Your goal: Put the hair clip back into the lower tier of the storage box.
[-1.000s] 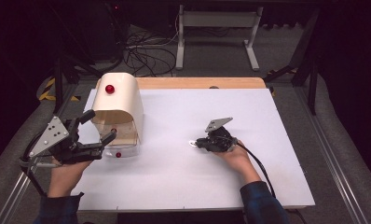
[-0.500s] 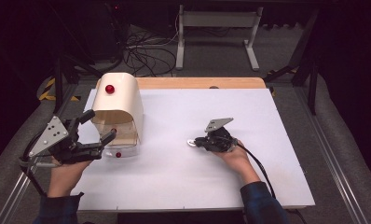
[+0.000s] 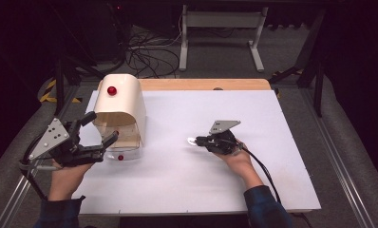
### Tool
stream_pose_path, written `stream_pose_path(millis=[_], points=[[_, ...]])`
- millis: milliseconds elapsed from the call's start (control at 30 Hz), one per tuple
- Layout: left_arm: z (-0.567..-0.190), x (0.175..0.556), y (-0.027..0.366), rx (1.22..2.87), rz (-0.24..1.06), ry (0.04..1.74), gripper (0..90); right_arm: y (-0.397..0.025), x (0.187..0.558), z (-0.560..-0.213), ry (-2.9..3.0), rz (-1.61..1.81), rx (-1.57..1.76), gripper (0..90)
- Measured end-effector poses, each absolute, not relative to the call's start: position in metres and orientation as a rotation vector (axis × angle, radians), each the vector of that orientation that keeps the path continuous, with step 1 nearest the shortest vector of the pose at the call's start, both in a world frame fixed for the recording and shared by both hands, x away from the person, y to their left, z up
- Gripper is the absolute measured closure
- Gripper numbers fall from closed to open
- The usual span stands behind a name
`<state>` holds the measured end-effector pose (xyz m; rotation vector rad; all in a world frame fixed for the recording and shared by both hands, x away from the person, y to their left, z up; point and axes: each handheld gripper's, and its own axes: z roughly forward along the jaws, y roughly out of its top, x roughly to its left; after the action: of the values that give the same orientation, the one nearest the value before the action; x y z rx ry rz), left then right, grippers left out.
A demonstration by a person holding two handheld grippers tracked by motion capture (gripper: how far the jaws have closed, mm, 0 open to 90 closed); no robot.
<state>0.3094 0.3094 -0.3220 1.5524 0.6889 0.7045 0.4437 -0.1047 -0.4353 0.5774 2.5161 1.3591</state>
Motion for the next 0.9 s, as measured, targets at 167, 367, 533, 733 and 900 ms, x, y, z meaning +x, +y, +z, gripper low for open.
stream_pose_path(millis=[167,367,533,733,900], points=[[-0.322,0.309,0.310,1.548,0.704,0.690,7.7,-0.102,0.440,-0.431,2.467,1.392,0.564,83.0],[-0.322,0.309,0.310,1.540,0.700,0.698,7.6,-0.099,0.436,-0.427,2.436,1.426,0.549,83.0],[-0.321,0.309,0.310,1.546,0.703,0.689,7.6,-0.096,0.433,-0.424,2.426,1.441,0.527,83.0],[-0.321,0.308,0.310,1.546,0.704,0.694,7.6,-0.091,0.429,-0.421,2.418,1.452,0.513,83.0],[-0.321,0.308,0.311,1.546,0.706,0.692,7.9,-0.087,0.425,-0.419,2.415,1.454,0.498,83.0]])
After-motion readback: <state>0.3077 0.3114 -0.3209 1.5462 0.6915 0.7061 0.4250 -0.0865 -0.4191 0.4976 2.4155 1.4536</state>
